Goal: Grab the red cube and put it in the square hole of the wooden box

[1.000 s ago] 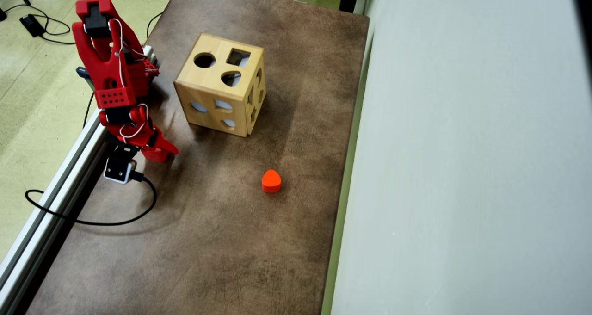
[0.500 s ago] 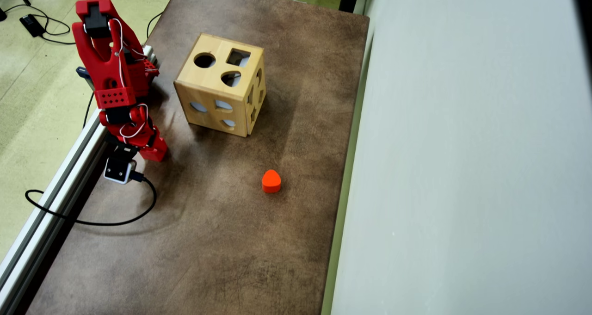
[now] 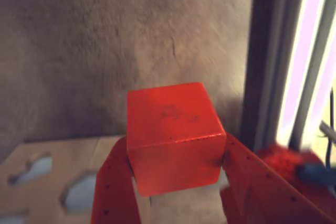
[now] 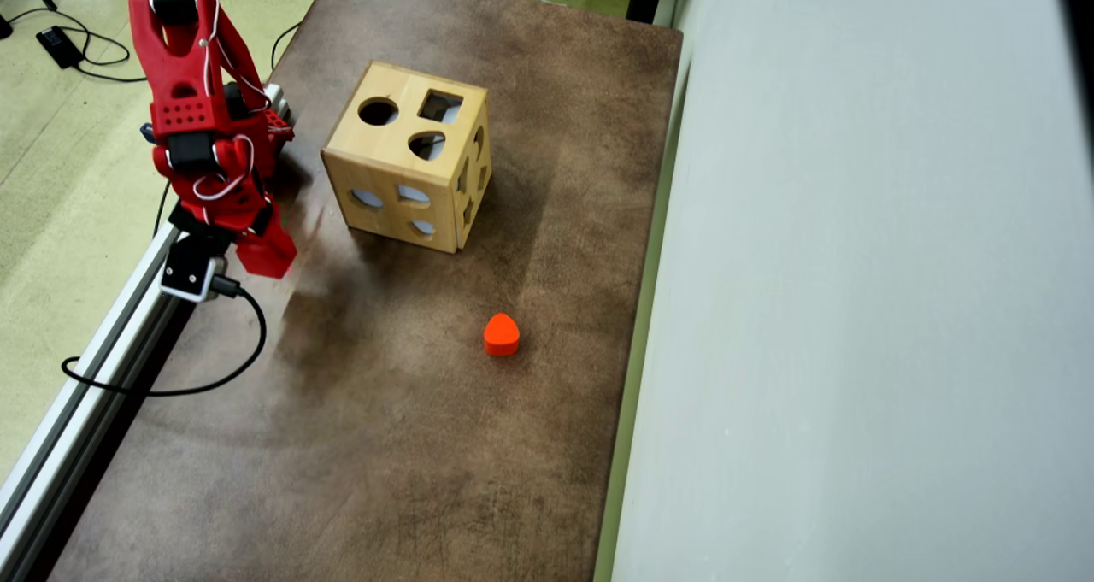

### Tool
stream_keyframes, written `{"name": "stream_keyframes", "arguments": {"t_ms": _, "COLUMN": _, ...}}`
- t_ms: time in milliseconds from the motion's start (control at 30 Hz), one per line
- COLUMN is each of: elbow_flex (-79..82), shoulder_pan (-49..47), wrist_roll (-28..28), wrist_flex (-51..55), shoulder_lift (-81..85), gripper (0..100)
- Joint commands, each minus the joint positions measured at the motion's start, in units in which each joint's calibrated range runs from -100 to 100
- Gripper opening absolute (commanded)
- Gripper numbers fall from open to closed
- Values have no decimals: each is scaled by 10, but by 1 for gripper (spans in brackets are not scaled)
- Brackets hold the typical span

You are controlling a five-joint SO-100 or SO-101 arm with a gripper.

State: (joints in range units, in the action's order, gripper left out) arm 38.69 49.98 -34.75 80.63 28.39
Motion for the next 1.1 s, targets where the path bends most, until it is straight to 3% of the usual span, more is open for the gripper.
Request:
{"name": "stream_keyframes", "arguments": {"t_ms": 0, "elbow_flex": -21, "shoulder_pan": -5, "wrist_roll": 29, "wrist_flex": 76, "shoulder_lift": 119, "gripper": 2}}
{"name": "stream_keyframes", "arguments": {"t_ms": 400, "elbow_flex": -133, "shoulder_pan": -16, "wrist_roll": 93, "wrist_flex": 169, "shoulder_lift": 241, "gripper": 2}}
{"name": "stream_keyframes", "arguments": {"t_ms": 667, "elbow_flex": -208, "shoulder_pan": -174, "wrist_roll": 190, "wrist_flex": 169, "shoulder_lift": 219, "gripper": 2}}
{"name": "stream_keyframes", "arguments": {"t_ms": 1067, "elbow_flex": -341, "shoulder_pan": -389, "wrist_roll": 313, "wrist_flex": 169, "shoulder_lift": 6, "gripper": 2}}
